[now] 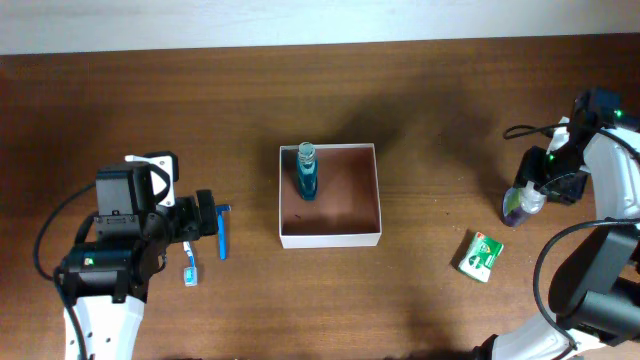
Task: Pack container
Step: 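Grasp the clear pump soap bottle with the right gripper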
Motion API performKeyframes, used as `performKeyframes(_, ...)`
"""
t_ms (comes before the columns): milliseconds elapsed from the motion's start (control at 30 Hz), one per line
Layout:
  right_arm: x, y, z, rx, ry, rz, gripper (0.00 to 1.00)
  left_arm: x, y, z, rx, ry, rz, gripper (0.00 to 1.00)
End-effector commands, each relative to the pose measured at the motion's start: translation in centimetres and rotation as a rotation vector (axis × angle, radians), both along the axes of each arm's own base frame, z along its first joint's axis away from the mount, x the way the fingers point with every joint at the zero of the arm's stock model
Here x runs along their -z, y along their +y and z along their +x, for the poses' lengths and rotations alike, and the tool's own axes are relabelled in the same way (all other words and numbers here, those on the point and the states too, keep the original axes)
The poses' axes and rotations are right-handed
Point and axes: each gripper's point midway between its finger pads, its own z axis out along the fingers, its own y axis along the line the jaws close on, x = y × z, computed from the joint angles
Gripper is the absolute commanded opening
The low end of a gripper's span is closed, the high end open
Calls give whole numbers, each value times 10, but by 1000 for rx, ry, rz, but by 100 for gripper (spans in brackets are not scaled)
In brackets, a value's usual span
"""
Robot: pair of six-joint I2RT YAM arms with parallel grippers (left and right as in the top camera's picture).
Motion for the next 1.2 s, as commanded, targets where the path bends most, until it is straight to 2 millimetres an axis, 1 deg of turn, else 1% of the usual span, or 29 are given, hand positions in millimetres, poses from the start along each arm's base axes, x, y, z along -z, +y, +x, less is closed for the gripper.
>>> performKeyframes(0,4,2,-2,4,10,11,55,-8,1,3,13,-19,21,99)
performKeyframes(100,4,3,-2,4,11,15,46,-8,1,3,13,-18,21,99)
performKeyframes(267,4,3,-3,4,12,16,41,-8,1,2,13,-16,21,99)
performKeyframes(300,4,3,-3,4,13,16,38,-8,1,2,13,-16,21,99)
performKeyframes(433,4,4,-3,4,11,21,34,-8,1,2,13,-16,21,99)
performKeyframes(733,3,7,-2,3,5,42,32,-8,1,2,13,-16,21,99)
performKeyframes(867,3,8,-3,6,9,46,19,-8,1,2,13,-16,21,99)
performKeyframes(933,0,12,-1,5,0,68,9,-8,1,2,13,-16,21,99)
performKeyframes(967,-4,12,-1,5,-2,66,7,-8,1,2,13,-16,22,100)
performKeyframes(1033,-12,12,0,4,-13,62,4,-8,1,2,13,-16,22,99)
performKeyframes(1167,-37,11,3,11,-60,42,4,-8,1,2,13,-16,21,99)
